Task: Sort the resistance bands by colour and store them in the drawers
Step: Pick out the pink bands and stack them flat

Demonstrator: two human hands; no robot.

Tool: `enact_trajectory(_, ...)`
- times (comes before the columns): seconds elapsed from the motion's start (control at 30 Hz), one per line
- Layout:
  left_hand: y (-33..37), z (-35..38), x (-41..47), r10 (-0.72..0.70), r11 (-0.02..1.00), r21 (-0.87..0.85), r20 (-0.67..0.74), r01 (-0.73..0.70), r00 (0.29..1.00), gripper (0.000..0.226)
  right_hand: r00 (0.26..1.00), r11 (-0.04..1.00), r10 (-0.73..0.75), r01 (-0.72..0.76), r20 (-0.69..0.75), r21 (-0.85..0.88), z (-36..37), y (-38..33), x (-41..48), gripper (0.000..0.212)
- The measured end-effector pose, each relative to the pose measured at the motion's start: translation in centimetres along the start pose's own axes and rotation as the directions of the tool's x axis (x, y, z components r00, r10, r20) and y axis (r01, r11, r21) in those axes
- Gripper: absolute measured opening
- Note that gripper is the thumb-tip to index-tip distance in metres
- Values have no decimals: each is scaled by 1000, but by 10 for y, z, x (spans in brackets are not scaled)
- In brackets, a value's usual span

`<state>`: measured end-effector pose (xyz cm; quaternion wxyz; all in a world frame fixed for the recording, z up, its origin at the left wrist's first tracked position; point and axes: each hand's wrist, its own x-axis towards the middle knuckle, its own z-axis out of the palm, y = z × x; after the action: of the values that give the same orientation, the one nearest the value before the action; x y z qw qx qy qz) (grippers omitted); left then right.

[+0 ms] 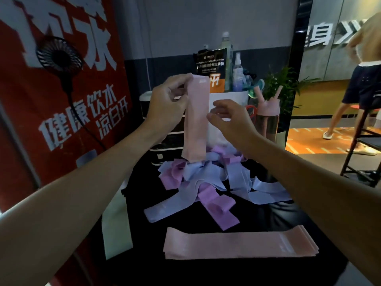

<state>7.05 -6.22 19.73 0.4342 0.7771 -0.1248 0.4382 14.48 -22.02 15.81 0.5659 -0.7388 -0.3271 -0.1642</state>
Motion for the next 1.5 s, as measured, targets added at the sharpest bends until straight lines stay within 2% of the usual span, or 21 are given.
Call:
enact_trajectory(0.1, 10, -8, -7, -28, 999, -20, 37, 29, 999, 43, 1000, 1000, -23, 23, 4, 19, 3, -19, -8, 3)
enact_trajectory(0.23, 13, -17, -23, -96, 995, -14, 13, 96, 995, 38, 998, 999, 28, -30, 51, 44, 7, -32, -22, 7)
enact_trajectory(0.43, 1, -27, -49, -253, 967, 3, 11, 253, 967, 36, 985, 969, 156, -166, 70, 181, 2, -37, -37, 14)
enact_trajectory(0.6, -3, -31, -70, -213, 971, 117, 32, 208, 977, 33, 987, 973, 137, -151, 88, 176, -2, -45, -43, 18)
enact_trajectory(0.7, -1, -33, -76, -202, 974, 110, 38, 197, 979, 28, 984, 973, 140, -157, 108, 169, -2, -47, -46, 21)
enact_trajectory(0.77, 3, -32, -80, -228, 972, 68, 70, 224, 971, 23, 983, 976, 138, -156, 124, 150, -1, -48, -49, 21)
enact_trajectory(0.87, 8, -26, -86, -325, 941, -36, 190, 337, 926, 23, 979, 977, 144, -164, 143, 136, 1, -50, -53, 21)
enact_trajectory(0.93, 10, -21, -92, -326, 937, -49, 242, 347, 914, 22, 976, 972, 167, -186, 137, 141, 2, -50, -56, 22)
enact_trajectory(1.0, 12, -15, -97, -308, 944, -59, 208, 326, 929, 18, 975, 967, 196, -210, 110, 142, 2, -50, -58, 22)
enact_trajectory(1.1, 13, -9, -101, -311, 950, -38, 19, 311, 950, 21, 971, 963, 232, -238, 59, 129, 1, -50, -61, 17)
enact_trajectory(1.17, 13, -7, -104, -311, 950, -25, -20, 311, 950, 22, 967, 953, 256, -255, 14, 165, -1, -51, -61, 16)
enact_trajectory(1.3, 6, 0, -111, -356, 934, 28, 193, 357, 914, 5, 953, 917, 304, -286, -21, 278, -3, -51, -60, 17)
enact_trajectory(1.33, 5, 2, -114, -372, 926, 31, 230, 375, 899, 10, 949, 911, 314, -292, -30, 292, -4, -50, -59, 17)
enact_trajectory(1.43, 4, 5, -122, -389, 911, -18, 301, 413, 871, 10, 943, 899, 327, -288, -69, 329, -7, -46, -59, 17)
enact_trajectory(1.5, 3, 5, -126, -421, 894, -22, 300, 448, 856, 11, 938, 897, 333, -284, -96, 338, -10, -42, -58, 15)
